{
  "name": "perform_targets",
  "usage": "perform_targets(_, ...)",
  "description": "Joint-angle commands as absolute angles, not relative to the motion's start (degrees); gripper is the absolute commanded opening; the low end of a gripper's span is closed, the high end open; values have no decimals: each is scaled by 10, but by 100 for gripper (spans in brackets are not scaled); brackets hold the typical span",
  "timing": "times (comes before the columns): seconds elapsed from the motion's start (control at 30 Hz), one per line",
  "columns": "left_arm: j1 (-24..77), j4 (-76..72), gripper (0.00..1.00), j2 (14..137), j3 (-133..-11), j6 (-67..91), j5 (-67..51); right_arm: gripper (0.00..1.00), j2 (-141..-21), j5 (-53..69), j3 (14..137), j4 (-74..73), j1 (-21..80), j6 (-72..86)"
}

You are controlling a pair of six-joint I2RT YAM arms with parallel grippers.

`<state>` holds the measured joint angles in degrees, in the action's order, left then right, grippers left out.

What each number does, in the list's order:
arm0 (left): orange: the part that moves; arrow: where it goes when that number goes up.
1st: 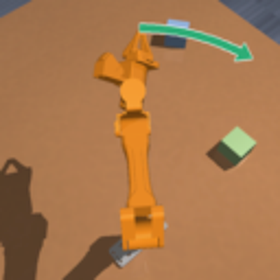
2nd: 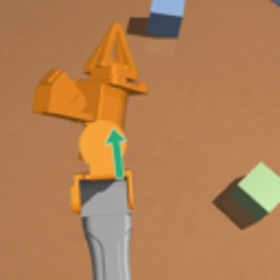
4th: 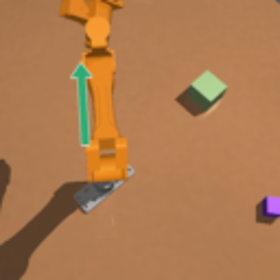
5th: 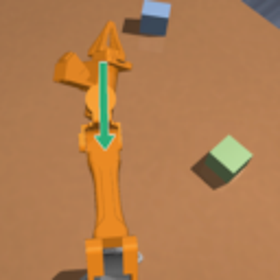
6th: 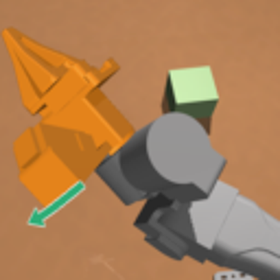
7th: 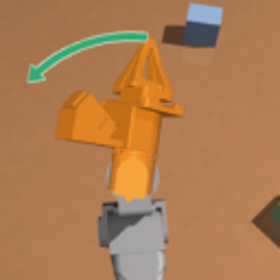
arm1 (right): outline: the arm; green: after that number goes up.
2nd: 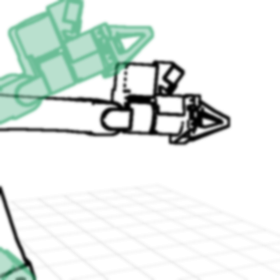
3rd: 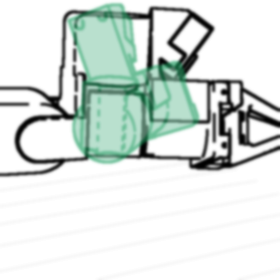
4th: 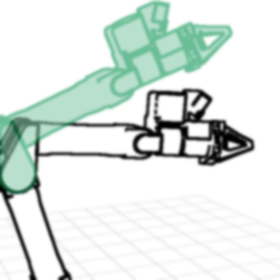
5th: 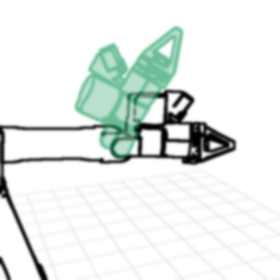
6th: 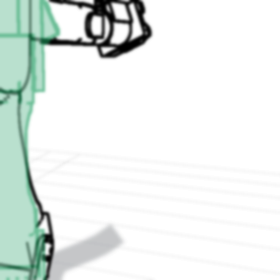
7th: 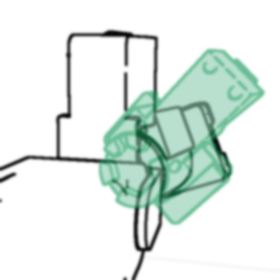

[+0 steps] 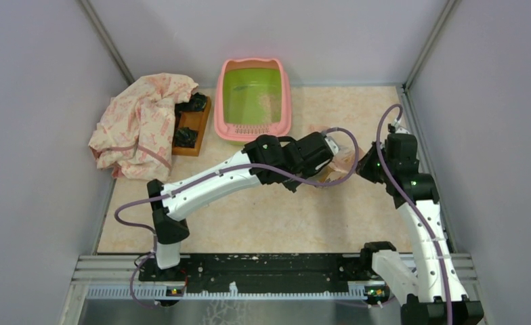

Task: Fill the litter box with clean litter
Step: 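Scoop the cat litter from the cat litter bag.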

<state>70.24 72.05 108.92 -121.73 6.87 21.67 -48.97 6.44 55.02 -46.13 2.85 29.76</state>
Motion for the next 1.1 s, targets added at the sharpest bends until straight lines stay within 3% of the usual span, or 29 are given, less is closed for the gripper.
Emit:
perform_targets(0.0,695,729,8,1108,-1234,76,261,0,-448,80,542,-448,29,296)
perform_targets(0.63,685,745,8,1139,-1197,80,316,0,-442,89,520,-417,36,311)
perform_targets(1.07,674,701,7,1196,-1242,22,321,0,-429,97,521,-405,37,331)
